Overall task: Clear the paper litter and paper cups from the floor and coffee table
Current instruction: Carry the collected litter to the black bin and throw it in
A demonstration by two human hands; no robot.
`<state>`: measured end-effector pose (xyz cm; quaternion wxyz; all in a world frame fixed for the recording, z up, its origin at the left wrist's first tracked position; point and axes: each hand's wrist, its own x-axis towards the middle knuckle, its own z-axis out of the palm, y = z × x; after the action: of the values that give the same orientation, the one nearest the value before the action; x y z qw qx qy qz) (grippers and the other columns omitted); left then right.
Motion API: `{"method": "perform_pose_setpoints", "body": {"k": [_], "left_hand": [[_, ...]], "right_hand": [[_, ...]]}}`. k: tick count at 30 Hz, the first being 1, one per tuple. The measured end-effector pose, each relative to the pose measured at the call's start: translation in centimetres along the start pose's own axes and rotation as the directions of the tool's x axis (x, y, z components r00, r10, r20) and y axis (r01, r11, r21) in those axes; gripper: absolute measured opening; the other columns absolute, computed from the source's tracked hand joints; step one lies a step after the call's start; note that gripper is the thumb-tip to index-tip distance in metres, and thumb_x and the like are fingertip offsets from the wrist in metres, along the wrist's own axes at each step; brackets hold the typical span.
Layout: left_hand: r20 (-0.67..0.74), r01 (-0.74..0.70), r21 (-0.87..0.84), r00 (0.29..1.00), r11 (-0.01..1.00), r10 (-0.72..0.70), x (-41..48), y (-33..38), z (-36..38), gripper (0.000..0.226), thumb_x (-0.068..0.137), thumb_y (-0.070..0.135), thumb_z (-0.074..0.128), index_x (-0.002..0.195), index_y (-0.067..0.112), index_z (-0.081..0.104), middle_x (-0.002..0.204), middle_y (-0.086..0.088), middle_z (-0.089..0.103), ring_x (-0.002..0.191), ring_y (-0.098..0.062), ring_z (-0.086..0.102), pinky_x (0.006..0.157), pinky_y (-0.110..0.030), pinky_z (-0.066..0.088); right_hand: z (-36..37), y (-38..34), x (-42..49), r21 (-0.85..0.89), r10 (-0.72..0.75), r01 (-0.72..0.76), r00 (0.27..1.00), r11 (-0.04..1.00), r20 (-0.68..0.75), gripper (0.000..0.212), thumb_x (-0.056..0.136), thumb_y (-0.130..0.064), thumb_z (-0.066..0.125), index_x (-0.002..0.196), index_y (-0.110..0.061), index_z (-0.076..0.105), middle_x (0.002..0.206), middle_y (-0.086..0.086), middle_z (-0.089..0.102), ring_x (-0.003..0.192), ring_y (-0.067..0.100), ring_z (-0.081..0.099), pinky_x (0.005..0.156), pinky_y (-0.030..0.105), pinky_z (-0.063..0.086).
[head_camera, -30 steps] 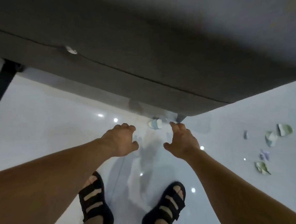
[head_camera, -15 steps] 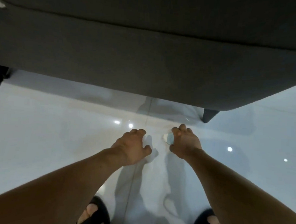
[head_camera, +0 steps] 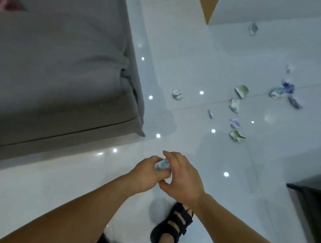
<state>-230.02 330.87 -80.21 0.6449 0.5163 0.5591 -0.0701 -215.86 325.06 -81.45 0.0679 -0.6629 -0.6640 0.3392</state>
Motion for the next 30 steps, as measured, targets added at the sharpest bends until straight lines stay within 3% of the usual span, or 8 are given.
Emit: {"method": "perform_pose_setpoints", "body": {"k": [4, 8, 10, 14, 20, 30], "left_hand": [[0.017, -0.016, -0.024, 1.000, 1.000, 0.016, 0.4, 6.4, 3.6, 0.043, 0.084, 0.034, 0.067, 0.124, 0.025, 0.054, 0.108, 0.008, 0.061, 0.095, -0.007, 0.060, 0.079, -0.024, 0.052], [0.015, -0.013, -0.003, 1.000, 1.000, 0.013, 1.5, 11.0, 6.5, 0.047, 0.083, 0.031, 0.070, 0.128, 0.023, 0.055, 0.110, 0.005, 0.062, 0.090, -0.008, 0.061, 0.067, -0.016, 0.048], [-0.011, 0.001, 0.018, 1.000, 1.000, -0.001, 2.7, 12.8, 7.2, 0.043, 0.082, 0.030, 0.071, 0.123, 0.024, 0.057, 0.105, 0.007, 0.062, 0.086, -0.009, 0.061, 0.062, -0.015, 0.046], [-0.119, 0.048, 0.112, 0.992, 0.993, -0.034, 5.8, 14.5, 6.4, 0.042, 0.080, 0.030, 0.070, 0.119, 0.023, 0.055, 0.103, 0.005, 0.059, 0.082, -0.005, 0.057, 0.059, -0.014, 0.042], [-0.225, 0.160, 0.183, 0.967, 0.970, -0.118, 11.2, 15.6, 2.3, 0.045, 0.079, 0.028, 0.068, 0.122, 0.021, 0.055, 0.101, 0.002, 0.061, 0.080, -0.010, 0.057, 0.055, -0.018, 0.040], [-0.286, 0.233, 0.221, 0.944, 0.947, -0.165, 24.5, 16.1, -3.5, 0.046, 0.076, 0.036, 0.062, 0.120, 0.030, 0.052, 0.100, 0.005, 0.059, 0.083, -0.017, 0.062, 0.073, -0.029, 0.052]], "right_hand": [[-4.6, 3.7, -2.2, 0.086, 0.087, -0.081, 0.993, 0.993, -0.075, 0.080, 0.073, -0.034, 0.076, 0.144, -0.016, 0.045, 0.131, 0.000, 0.056, 0.114, 0.019, 0.056, 0.081, 0.030, 0.052], [-8.7, 7.5, -3.8, 0.094, 0.131, -0.123, 0.988, 0.988, -0.085, 0.080, 0.076, -0.049, 0.070, 0.145, -0.019, 0.043, 0.133, -0.003, 0.055, 0.113, 0.015, 0.057, 0.082, 0.020, 0.044], [-10.5, 9.8, -3.5, 0.049, 0.147, -0.144, 0.988, 0.988, -0.053, 0.085, 0.077, -0.059, 0.065, 0.149, -0.024, 0.034, 0.142, -0.007, 0.045, 0.122, 0.012, 0.049, 0.088, 0.018, 0.037], [-13.5, 14.4, -1.4, -0.055, 0.220, -0.217, 0.974, 0.975, 0.050, 0.089, 0.080, -0.061, 0.063, 0.151, -0.028, 0.021, 0.153, -0.007, 0.027, 0.134, 0.015, 0.034, 0.102, 0.028, 0.039], [-16.4, 17.5, 5.0, -0.183, 0.285, -0.260, 0.950, 0.948, 0.125, 0.079, 0.088, -0.052, 0.056, 0.151, -0.022, 0.020, 0.153, -0.001, 0.024, 0.132, 0.021, 0.033, 0.098, 0.032, 0.042], [-14.6, 20.7, 24.1, -0.237, 0.279, -0.240, 0.948, 0.942, 0.152, 0.072, 0.089, -0.043, 0.055, 0.151, -0.020, 0.023, 0.151, 0.004, 0.028, 0.131, 0.027, 0.034, 0.098, 0.039, 0.042]]}}
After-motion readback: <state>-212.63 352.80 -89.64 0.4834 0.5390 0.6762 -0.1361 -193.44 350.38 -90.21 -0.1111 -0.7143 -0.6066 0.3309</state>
